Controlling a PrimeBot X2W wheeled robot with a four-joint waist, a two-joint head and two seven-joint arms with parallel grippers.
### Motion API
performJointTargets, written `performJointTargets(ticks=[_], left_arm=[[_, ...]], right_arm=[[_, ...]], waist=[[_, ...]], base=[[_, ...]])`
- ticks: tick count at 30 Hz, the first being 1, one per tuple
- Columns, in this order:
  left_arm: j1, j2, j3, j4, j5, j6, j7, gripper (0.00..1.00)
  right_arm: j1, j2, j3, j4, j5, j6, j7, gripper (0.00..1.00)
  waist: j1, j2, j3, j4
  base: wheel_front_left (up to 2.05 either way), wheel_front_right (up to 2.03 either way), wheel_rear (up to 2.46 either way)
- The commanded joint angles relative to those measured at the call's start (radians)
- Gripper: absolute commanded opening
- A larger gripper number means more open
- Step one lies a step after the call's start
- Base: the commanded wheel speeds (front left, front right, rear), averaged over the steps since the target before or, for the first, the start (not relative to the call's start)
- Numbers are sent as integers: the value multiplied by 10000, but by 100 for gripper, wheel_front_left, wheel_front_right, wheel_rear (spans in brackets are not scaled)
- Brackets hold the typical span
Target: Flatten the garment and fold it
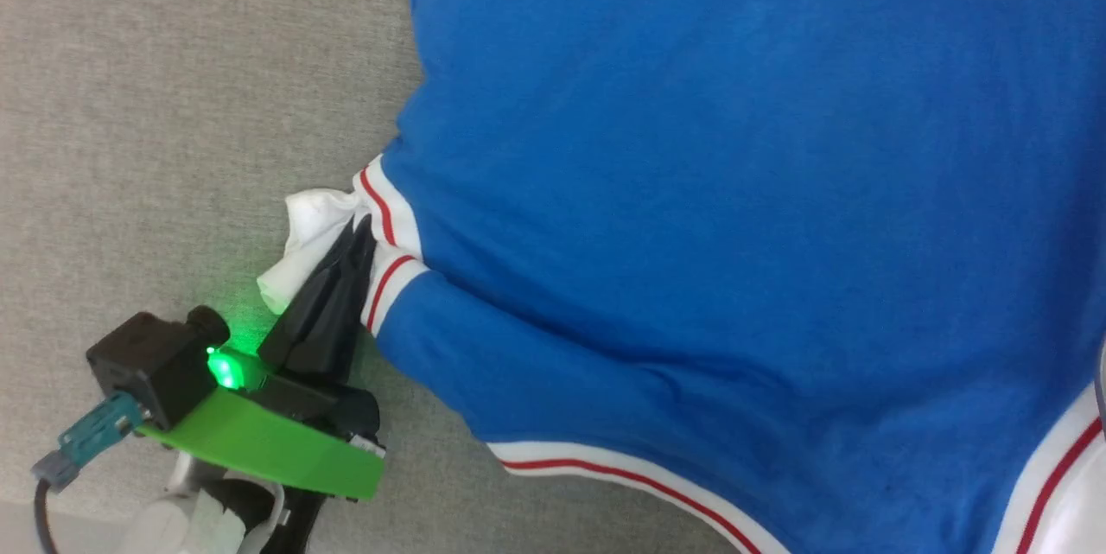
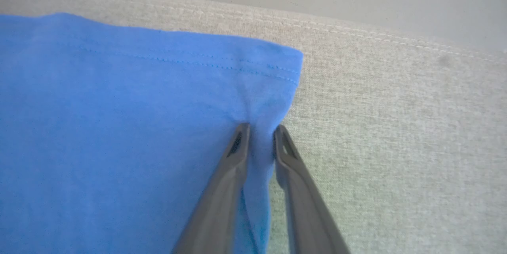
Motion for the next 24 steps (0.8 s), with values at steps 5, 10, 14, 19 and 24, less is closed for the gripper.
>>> performJointTargets(ticks=[5, 10, 14, 19, 24], left_arm=[[-11, 55, 19, 1736, -68, 244, 298, 0], [37, 36, -27, 2400, -124, 236, 292, 0], [246, -7, -104, 2866, -184, 283, 347, 0], [663, -57, -128, 3379, -293, 395, 371, 0], [1049, -88, -146, 3599, -364, 541, 423, 0]], right_arm=[[412, -44, -761, -522, 374, -13, -960, 0], [1388, -497, -781, -896, 1296, -13, -1367, 0], [2865, -1428, -559, -1538, 2217, -13, -1331, 0], [5431, -2324, -492, -2340, 3729, -13, -1348, 0], [8581, -1879, -772, -3442, 4646, -13, -1294, 0]], waist=[[0, -1, -1313, -237], [0, -1, -2731, -594], [0, -1, -3864, -920], [0, -1, -5124, -1403], [0, -1, -5931, -1798]], base=[[0, 0, 0], [0, 0, 0], [0, 0, 0], [0, 0, 0], [0, 0, 0]])
